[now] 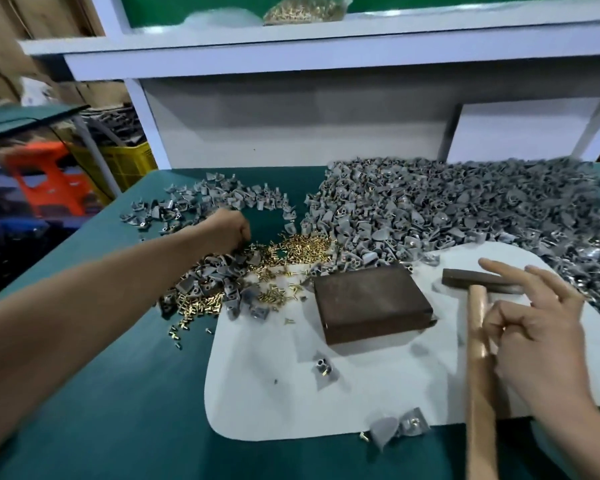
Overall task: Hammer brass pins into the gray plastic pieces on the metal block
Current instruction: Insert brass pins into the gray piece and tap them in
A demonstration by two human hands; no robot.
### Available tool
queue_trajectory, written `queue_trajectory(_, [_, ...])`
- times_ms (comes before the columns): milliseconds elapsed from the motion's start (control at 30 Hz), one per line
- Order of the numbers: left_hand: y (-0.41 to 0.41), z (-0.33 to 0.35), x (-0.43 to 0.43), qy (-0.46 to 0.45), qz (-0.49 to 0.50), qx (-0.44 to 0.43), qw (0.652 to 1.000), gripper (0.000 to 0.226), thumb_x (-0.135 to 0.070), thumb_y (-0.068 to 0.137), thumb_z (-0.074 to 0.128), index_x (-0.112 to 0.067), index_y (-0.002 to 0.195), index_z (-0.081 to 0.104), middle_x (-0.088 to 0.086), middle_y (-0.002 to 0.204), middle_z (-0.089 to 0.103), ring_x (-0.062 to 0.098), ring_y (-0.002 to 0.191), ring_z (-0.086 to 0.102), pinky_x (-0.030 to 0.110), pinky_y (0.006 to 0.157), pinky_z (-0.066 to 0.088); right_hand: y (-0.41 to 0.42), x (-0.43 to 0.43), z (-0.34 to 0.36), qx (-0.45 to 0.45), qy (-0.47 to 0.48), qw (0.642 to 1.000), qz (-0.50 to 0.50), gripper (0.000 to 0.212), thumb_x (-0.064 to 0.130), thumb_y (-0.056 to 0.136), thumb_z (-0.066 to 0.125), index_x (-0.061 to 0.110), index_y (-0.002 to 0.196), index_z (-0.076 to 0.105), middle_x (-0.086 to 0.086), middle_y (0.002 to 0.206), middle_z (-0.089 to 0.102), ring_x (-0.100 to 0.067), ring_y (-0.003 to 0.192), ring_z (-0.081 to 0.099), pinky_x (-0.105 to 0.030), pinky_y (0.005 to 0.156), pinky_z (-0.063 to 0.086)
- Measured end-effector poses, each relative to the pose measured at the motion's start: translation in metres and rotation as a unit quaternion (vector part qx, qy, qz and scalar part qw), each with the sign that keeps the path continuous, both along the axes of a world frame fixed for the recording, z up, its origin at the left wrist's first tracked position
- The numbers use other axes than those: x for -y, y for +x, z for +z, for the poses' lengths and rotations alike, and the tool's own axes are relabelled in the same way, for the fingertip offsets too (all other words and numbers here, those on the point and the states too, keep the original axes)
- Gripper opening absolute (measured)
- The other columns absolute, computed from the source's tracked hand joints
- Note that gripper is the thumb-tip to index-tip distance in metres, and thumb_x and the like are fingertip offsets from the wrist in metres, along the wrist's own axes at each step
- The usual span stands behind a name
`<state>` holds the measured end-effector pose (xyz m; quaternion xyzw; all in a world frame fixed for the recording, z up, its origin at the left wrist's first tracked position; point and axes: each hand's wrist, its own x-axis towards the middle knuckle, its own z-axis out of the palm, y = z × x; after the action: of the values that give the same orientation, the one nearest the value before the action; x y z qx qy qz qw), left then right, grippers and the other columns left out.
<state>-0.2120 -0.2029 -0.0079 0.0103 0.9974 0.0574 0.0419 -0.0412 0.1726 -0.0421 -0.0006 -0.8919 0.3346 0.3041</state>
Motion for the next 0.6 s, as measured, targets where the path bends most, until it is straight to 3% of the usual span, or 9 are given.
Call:
queue_trajectory(67, [0.006,0.008,-0.004,0.022,-0.008,0.01,1.0,0.02,-0.003,0.094,0.051,-0.008,0.099,0.07,0.002,0.097,0.065,0.018,0.084,0.063,0.021,0.069,0.052,0.004,0.004,0.006,-0.008,0.015,1.0,0.015,0.06,-0.032,0.056,0.046,0.025,0.038,0.041,0.011,0.116,0.061,-0.014,0.121,0.031,-0.054,0.105,0.025])
queue_trajectory(167, [0.02,0.033,-0.021,0.1,-0.017,-0.031,0.994,0.027,-0.001,0.097,0.047,-0.006,0.116,0.065,0.01,0.117,0.064,0.013,0.082,0.064,0.018,0.06,0.051,0.008,0.008,0.006,-0.004,0.012,0.999,0.043,0.067,-0.032,0.057,0.046,0.032,0.037,0.038,0.015,0.11,0.065,-0.014,0.12,0.033,-0.057,0.103,0.027])
queue_trajectory(267, [0.044,0.061,-0.055,0.209,-0.074,-0.081,0.972,0.028,-0.002,0.095,0.053,-0.011,0.119,0.064,-0.002,0.101,0.07,0.005,0.076,0.067,0.024,0.073,0.057,0.009,0.012,0.001,0.01,-0.006,0.996,0.084,0.058,-0.031,0.057,0.046,0.023,0.036,0.047,0.029,0.11,0.063,-0.009,0.118,0.034,-0.057,0.103,0.027])
queue_trajectory(367, [0.081,0.065,-0.1,0.31,-0.162,-0.038,0.936,0.023,-0.01,0.089,0.065,-0.019,0.109,0.068,-0.009,0.08,0.072,-0.004,0.071,0.068,0.015,0.073,0.056,0.007,0.014,-0.003,0.009,-0.021,0.995,0.098,0.046,-0.031,0.06,0.049,0.01,0.04,0.057,0.022,0.108,0.066,-0.011,0.116,0.038,-0.057,0.102,0.029])
queue_trajectory(467, [0.109,0.038,-0.134,0.28,-0.227,-0.036,0.932,0.022,-0.013,0.088,0.069,-0.02,0.109,0.07,-0.008,0.088,0.072,-0.01,0.072,0.062,-0.001,0.074,0.044,0.002,0.012,-0.009,0.019,-0.061,0.994,0.089,0.045,-0.031,0.064,0.048,0.008,0.045,0.059,0.011,0.107,0.07,-0.012,0.115,0.039,-0.047,0.107,0.029])
queue_trajectory(600, [0.114,0.017,-0.137,0.283,-0.21,-0.087,0.932,0.026,-0.018,0.089,0.068,-0.014,0.114,0.069,0.0,0.101,0.073,0.003,0.085,0.063,-0.002,0.076,0.04,0.001,0.008,-0.01,0.038,-0.101,0.991,0.076,0.046,-0.03,0.065,0.042,0.007,0.042,0.054,0.031,0.1,0.066,-0.01,0.112,0.039,-0.015,0.103,0.025])
